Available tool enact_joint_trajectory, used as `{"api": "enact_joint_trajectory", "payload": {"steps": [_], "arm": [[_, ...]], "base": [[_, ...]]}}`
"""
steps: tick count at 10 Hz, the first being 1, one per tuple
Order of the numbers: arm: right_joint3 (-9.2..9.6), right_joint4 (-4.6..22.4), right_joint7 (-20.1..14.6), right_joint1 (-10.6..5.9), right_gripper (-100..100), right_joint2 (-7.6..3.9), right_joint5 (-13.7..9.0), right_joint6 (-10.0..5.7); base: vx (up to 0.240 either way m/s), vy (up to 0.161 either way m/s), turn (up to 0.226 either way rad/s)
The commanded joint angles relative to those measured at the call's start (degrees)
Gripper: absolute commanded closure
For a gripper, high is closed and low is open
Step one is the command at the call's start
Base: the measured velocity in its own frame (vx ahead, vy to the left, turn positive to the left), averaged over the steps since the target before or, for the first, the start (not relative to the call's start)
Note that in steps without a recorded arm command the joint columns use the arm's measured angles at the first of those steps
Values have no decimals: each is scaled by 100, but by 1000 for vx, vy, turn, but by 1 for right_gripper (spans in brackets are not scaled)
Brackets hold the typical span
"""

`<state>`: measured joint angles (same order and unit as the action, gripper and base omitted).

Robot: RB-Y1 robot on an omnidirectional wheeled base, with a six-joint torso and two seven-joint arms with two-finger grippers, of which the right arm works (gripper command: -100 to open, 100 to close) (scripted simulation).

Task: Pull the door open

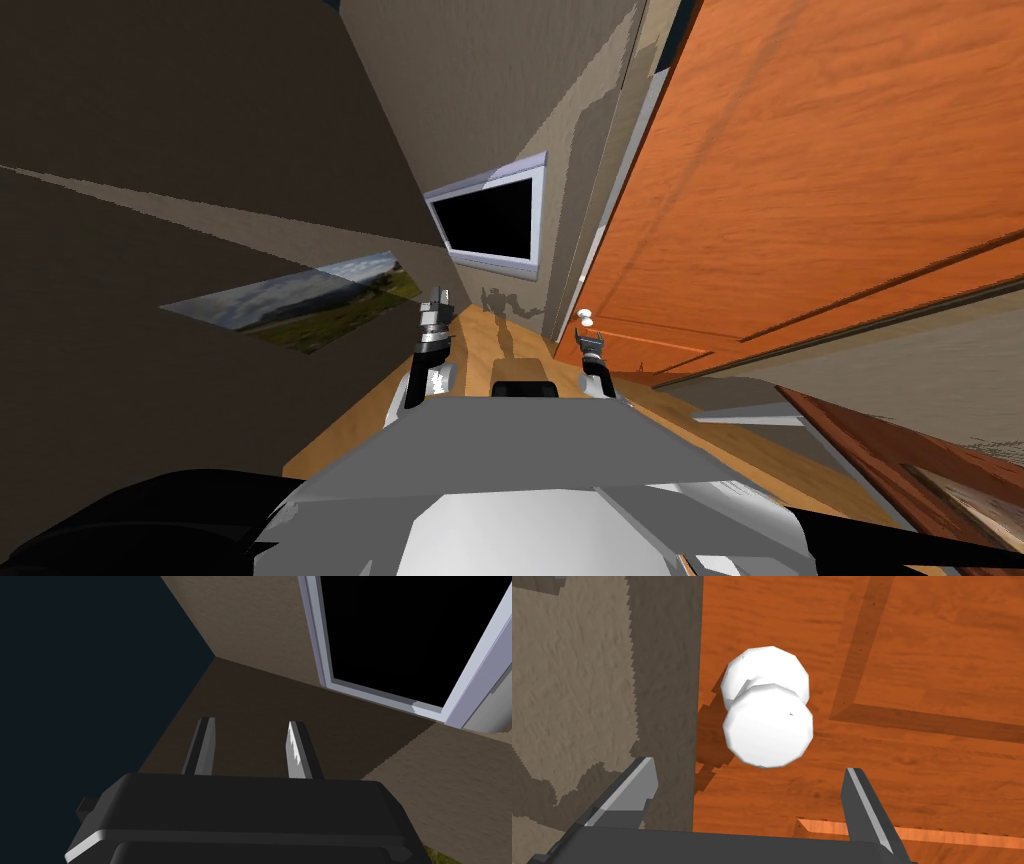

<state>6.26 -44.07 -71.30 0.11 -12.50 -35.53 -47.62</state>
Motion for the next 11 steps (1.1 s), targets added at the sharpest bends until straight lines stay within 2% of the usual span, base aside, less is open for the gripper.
{"api": "enact_joint_trajectory", "payload": {"steps": [1, 2, 3, 4, 6, 8, 9, 10, 11], "arm": [[33, -155, -209, 27, -100, 69, -118, 81], [42, -178, -264, 28, -100, 83, -145, 94], [40, -77, -232, -14, -100, 68, -115, 45], [-14, -31, -390, 40, -100, -70, -165, 10], [-59, 12, -505, 81, -100, -185, -204, -24], [-127, 76, -674, 141, -100, -355, -260, -74], [-103, 60, -624, 135, -100, -304, -240, -70], [-103, 60, -624, 135, 100, -304, -240, -70], [-103, 60, -624, 135, 100, -304, -240, -70]], "base": [[-103, -20, 27], [-92, -28, 16], [-36, -13, 2], [110, -5, 168], [193, -9, 116], [191, -34, 118], [101, -18, 26], [-11, -8, -53], [-38, -8, -9]]}}
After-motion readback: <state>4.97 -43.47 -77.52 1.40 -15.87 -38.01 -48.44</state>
